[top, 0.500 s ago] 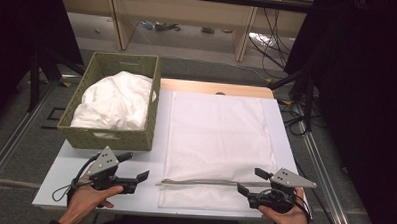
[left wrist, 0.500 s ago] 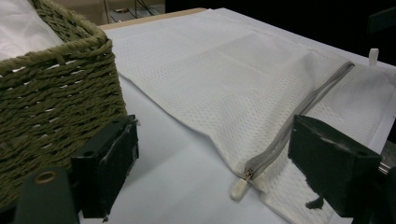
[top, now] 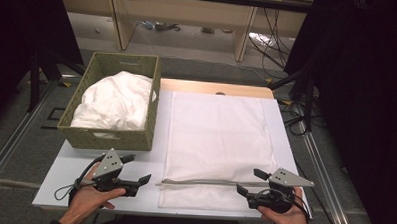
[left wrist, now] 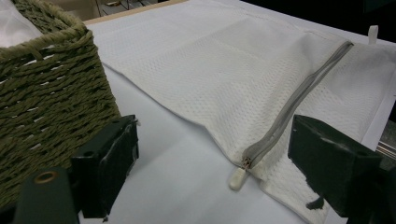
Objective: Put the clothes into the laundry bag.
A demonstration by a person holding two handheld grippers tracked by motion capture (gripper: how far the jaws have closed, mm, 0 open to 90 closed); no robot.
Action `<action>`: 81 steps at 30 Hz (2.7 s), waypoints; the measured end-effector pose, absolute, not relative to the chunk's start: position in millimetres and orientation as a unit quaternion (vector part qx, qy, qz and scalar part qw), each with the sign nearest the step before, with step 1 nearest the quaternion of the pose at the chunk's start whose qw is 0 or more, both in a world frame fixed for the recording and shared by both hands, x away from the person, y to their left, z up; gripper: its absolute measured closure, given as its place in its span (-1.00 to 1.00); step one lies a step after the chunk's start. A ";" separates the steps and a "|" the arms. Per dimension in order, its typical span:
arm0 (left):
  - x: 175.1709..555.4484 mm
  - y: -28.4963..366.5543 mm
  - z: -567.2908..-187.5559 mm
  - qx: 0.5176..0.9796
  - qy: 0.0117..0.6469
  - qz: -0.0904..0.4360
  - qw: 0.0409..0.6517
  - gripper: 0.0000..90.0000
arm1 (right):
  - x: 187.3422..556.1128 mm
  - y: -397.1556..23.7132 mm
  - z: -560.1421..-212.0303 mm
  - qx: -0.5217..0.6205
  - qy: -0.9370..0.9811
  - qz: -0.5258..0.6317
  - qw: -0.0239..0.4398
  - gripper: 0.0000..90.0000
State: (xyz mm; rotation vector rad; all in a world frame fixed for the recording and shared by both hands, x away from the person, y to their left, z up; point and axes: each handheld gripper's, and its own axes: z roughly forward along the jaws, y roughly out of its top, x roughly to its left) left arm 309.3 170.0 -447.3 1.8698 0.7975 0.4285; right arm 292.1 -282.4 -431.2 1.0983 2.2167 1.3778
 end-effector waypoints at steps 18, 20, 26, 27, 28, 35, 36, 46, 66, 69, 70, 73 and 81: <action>310.1 169.9 -449.0 0.783 0.330 0.180 0.495 -0.64 | 344.1 -254.4 -449.8 0.306 0.868 0.363 0.148 -0.32; 310.4 170.3 -449.1 0.784 0.329 0.181 0.494 -0.64 | 350.4 -249.6 -452.7 0.296 0.876 0.351 0.146 -0.28; 311.2 170.6 -450.4 0.784 0.331 0.178 0.494 -0.64 | 360.4 -239.9 -460.6 0.275 0.897 0.316 0.139 -0.25; 311.1 170.4 -450.3 0.785 0.332 0.179 0.491 -0.64 | 363.4 -238.3 -463.5 0.268 0.898 0.317 0.145 -0.26; 311.4 170.4 -450.3 0.785 0.331 0.180 0.491 -0.64 | 365.9 -236.8 -464.8 0.268 0.900 0.310 0.149 -0.26; 311.2 170.9 -451.3 0.785 0.336 0.176 0.490 -0.64 | 378.8 -226.5 -470.8 0.244 0.925 0.265 0.119 0.43; 311.5 171.3 -451.4 0.786 0.336 0.176 0.489 -0.64 | 380.4 -226.3 -468.9 0.237 0.930 0.245 0.136 0.54; 312.7 172.0 -452.0 0.786 0.340 0.176 0.486 -0.63 | 390.0 -232.6 -463.0 0.254 0.925 0.250 0.134 0.64; 314.0 174.6 -449.9 0.789 0.336 0.182 0.481 -0.61 | 410.0 -227.1 -452.1 0.257 0.922 0.252 0.145 0.98; 314.2 175.5 -447.1 0.781 0.350 0.180 0.485 -0.61 | 408.2 -227.6 -441.1 0.247 0.914 0.267 0.183 0.99; 315.0 176.1 -445.9 0.779 0.350 0.180 0.488 -0.61 | 407.3 -227.3 -440.9 0.250 0.910 0.268 0.194 0.99; 318.2 179.5 -434.2 0.771 0.362 0.186 0.490 -0.61 | 405.6 -226.3 -437.9 0.259 0.907 0.269 0.194 0.99; 356.3 204.7 -383.3 0.754 0.398 0.227 0.471 -0.62 | 403.1 -224.7 -426.3 0.240 0.902 0.289 0.214 0.99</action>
